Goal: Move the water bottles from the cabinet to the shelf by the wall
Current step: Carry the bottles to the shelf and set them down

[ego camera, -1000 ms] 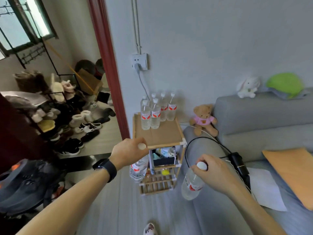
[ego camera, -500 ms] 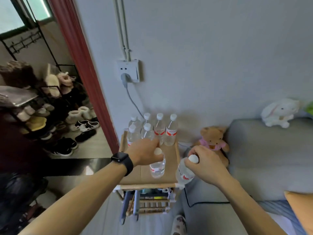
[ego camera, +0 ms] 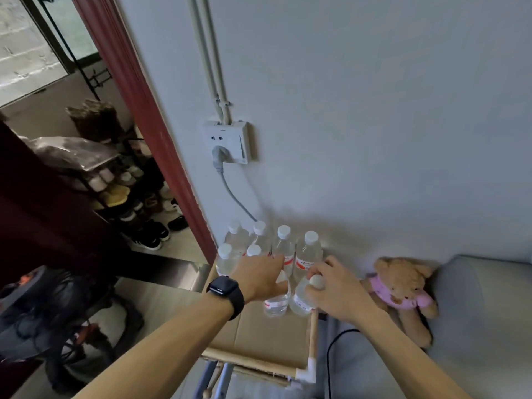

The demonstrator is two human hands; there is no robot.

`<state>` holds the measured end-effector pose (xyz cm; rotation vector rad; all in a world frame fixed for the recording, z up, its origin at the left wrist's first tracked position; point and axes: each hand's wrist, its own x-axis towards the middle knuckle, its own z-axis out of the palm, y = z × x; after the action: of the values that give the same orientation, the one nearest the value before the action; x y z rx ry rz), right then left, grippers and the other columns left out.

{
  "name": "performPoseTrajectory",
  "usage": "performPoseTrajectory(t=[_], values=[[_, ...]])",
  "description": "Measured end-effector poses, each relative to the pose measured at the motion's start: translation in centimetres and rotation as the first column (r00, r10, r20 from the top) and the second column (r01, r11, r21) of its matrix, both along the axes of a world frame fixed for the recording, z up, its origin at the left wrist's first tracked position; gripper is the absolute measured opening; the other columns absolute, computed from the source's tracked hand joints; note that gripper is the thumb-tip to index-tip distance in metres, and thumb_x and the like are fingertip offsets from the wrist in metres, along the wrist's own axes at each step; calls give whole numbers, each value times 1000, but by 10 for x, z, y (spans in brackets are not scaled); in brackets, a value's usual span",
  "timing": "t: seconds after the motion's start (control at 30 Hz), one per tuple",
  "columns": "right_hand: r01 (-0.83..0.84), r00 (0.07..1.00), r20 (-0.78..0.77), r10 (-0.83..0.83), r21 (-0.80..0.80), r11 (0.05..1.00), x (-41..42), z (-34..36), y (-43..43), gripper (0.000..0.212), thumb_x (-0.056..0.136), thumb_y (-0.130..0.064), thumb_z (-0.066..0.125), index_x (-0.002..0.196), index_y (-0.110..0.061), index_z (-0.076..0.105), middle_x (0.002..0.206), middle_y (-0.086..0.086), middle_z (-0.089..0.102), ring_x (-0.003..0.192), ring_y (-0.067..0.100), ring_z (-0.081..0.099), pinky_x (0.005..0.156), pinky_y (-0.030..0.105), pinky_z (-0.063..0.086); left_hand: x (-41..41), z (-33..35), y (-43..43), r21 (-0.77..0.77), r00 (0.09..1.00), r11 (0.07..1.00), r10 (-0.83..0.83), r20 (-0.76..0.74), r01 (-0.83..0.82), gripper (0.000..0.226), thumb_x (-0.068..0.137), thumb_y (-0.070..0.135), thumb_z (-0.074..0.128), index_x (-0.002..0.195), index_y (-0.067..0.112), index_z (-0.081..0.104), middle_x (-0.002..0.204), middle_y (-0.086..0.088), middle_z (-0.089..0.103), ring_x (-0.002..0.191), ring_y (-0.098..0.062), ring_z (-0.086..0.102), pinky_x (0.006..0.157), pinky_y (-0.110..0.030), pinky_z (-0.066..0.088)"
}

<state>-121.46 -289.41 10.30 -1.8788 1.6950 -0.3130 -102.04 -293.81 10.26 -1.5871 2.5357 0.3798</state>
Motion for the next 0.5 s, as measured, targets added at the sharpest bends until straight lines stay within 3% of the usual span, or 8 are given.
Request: performPoseTrajectory(t=[0.2,0.5], values=[[-18,999,35,16,48,999,5,1,-9,20,78,-31,61,98,-25,63,103,-9,48,94,16,55,87,34,47,-1,-2,-3,-38,999,999,-33,-12,33,38,91,48,50,114,18,53,96,-1,66,80,-22,62,75,-41,55],[37,999,20,-39,84,996,11,4,-15,32,81,-33,60,112,-29,61,109,-12,50,98,10,53,88,31,47,2,6,-5,-44,991,990,-135,21,135,35,96,47,50,120,22,51,101,0,68,85,-21,64,80,-41,55]])
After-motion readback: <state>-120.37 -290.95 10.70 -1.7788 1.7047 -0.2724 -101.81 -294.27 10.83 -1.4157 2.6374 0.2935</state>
